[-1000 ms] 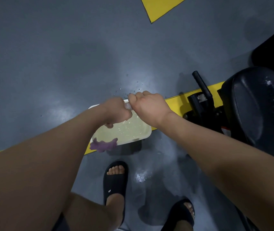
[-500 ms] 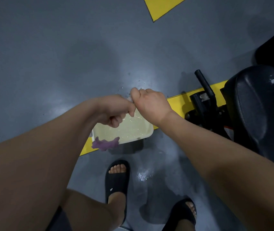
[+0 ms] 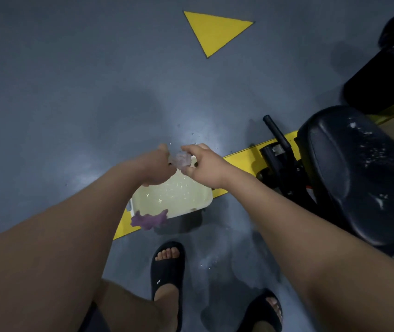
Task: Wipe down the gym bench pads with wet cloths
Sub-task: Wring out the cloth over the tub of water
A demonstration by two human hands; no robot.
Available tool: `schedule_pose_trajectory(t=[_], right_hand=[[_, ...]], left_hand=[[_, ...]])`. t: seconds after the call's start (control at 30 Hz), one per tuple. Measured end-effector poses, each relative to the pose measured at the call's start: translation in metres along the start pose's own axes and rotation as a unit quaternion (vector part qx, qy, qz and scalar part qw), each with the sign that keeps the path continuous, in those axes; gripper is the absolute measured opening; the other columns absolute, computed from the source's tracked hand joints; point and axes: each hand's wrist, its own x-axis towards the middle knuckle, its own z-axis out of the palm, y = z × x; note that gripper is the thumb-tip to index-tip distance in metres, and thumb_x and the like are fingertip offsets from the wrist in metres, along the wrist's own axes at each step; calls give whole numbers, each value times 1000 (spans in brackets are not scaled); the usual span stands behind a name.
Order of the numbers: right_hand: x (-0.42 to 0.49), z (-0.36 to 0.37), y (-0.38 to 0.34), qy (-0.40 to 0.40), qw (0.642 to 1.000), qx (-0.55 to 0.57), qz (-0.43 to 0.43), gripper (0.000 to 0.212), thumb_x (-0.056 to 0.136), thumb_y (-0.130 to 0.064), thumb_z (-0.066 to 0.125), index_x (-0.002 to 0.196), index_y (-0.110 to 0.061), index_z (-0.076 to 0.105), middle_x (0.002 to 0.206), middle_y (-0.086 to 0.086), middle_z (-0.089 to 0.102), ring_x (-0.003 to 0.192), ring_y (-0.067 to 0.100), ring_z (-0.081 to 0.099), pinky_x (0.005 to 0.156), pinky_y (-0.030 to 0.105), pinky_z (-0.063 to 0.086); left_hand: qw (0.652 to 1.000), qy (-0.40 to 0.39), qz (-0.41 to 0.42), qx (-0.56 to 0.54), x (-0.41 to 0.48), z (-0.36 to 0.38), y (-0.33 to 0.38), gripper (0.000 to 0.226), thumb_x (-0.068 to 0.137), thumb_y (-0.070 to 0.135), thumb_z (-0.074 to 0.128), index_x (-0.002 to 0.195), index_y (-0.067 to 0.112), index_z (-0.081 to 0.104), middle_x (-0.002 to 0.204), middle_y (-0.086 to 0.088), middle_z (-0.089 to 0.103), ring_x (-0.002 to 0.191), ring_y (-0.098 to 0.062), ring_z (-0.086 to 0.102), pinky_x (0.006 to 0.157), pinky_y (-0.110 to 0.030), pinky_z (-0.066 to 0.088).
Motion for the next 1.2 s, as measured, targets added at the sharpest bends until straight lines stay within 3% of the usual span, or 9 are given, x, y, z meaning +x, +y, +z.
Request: schedule_pose_trajectory(t=[0.1, 0.23, 0.3, 0.47, 0.6, 0.73, 0.83, 1.03, 1.2], right_hand=[[-30, -26, -9, 40, 990, 137, 12, 48, 96, -27, 66, 143, -25, 52, 117, -7, 60, 100, 14, 62, 84, 17, 52], [-91, -70, -9, 135, 953, 270, 28, 13, 102, -28, 60, 103, -16, 64, 82, 3, 66, 70, 16, 60, 67, 34, 54], [-124, -88, -2, 178, 936, 303, 33, 21, 103, -27, 58, 88, -15, 63, 72, 4, 61, 64, 18, 56, 63, 33, 52], [-209, -119, 13, 219, 864, 447, 73, 21, 100, -24, 64, 113, -8, 62, 91, 7, 60, 70, 16, 59, 66, 30, 56], [-269, -133, 34, 279, 818, 497, 72, 17, 96, 0, 58, 106, -13, 64, 92, 13, 62, 67, 18, 56, 68, 34, 50], [-323, -148, 63, 351, 756, 543, 106, 36, 92, 5, 55, 121, -15, 55, 92, 13, 65, 74, 25, 58, 72, 37, 52], [-359, -160, 80, 387, 710, 579, 103, 25, 93, -10, 65, 115, -16, 55, 95, 6, 69, 81, 19, 67, 75, 34, 57], [-412, -152, 107, 465, 688, 543, 128, 27, 81, -16, 68, 106, -24, 61, 92, 5, 68, 83, 24, 65, 84, 47, 59], [-441, -150, 117, 473, 712, 497, 147, 32, 85, -6, 65, 106, -27, 54, 84, 4, 65, 70, 19, 63, 84, 56, 60]], left_hand=[[998, -9, 28, -55, -20, -8, 26, 29, 104, 43, 47, 107, 13, 49, 90, -9, 60, 72, -27, 65, 60, -32, 55], [987, -1, 99, -123, -51, -19, 65, 49, 102, 55, 44, 102, 10, 64, 98, -13, 67, 83, -27, 66, 78, -43, 59], [975, 7, 133, -175, -67, -17, 93, 51, 104, 54, 46, 102, 8, 67, 95, -11, 68, 87, -26, 66, 83, -42, 59], [938, -19, 203, -281, -111, 3, 184, 37, 107, 37, 47, 86, 15, 70, 83, -5, 64, 77, -14, 60, 70, -22, 54], [941, -14, 240, -237, -129, 27, 243, 25, 101, 19, 57, 79, 17, 68, 64, 3, 63, 59, -9, 54, 59, -20, 47], [937, -48, 240, -249, -137, 46, 297, 12, 91, 9, 63, 90, 18, 71, 71, 0, 67, 68, -17, 60, 73, -34, 52], [935, -72, 245, -246, -147, 63, 336, 8, 90, 15, 69, 97, 14, 73, 85, -9, 69, 79, -21, 63, 80, -39, 55], [915, -109, 225, -317, -181, 97, 373, 15, 82, 25, 70, 94, 16, 69, 89, -10, 54, 82, -26, 50, 80, -42, 50], [907, -104, 224, -342, -204, 114, 375, 14, 80, 23, 67, 69, 22, 58, 72, -6, 41, 66, -21, 40, 59, -30, 40]])
